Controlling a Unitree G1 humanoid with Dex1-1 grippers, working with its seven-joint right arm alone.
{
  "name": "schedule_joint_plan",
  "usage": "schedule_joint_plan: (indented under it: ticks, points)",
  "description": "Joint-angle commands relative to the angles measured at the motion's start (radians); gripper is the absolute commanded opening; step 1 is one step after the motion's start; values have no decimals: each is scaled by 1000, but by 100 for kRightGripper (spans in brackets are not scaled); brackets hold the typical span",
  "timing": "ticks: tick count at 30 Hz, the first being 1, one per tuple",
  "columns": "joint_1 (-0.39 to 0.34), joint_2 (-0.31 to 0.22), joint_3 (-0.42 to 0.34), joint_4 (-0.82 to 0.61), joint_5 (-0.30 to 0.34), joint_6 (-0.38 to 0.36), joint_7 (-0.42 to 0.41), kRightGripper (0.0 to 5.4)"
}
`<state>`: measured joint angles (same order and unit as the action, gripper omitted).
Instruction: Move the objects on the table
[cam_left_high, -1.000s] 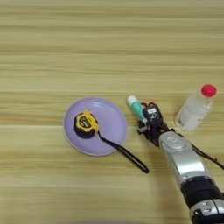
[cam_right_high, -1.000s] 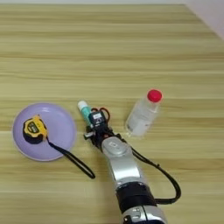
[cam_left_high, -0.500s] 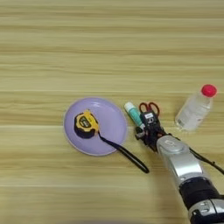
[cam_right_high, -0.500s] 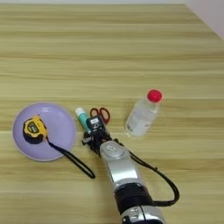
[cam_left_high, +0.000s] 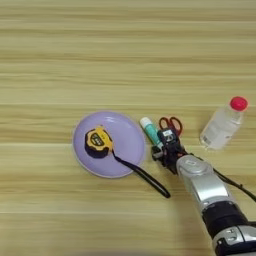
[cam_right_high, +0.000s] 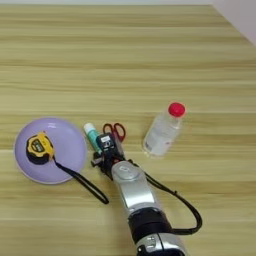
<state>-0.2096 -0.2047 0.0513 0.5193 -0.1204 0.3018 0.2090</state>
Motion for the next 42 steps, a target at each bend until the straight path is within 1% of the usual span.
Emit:
schedule_joint_plan:
  ticks: [1,4,5,9,10,11,15,16,17,28,31,34,37,42]
  points:
    - [-57,-26,16,-27,-16,-9,7,167]
    - [-54,-44,55,-10,-64,-21,0,166]
    - [-53,-48,64,-4,-71,-23,3,166]
    - [-54,-43,55,-5,-62,-18,5,166]
    - [-55,-40,49,-4,-53,-15,9,202]
    - [-56,-37,41,-7,-46,-12,8,204]
    - [-63,-30,16,-11,-24,-10,0,251]
    - [-64,-29,12,-12,-22,-10,0,251]
    - [-64,-27,8,-14,-19,-9,-1,267]
    - [-65,-18,-18,-31,6,-4,-4,372]
    - [-68,-12,-33,-41,20,-17,-13,403]
    - [-66,-12,-40,-54,19,-41,-30,428]
    - [-67,-15,-45,-64,9,-69,-52,465]
    - [-66,-11,-53,-75,17,-99,-62,532]
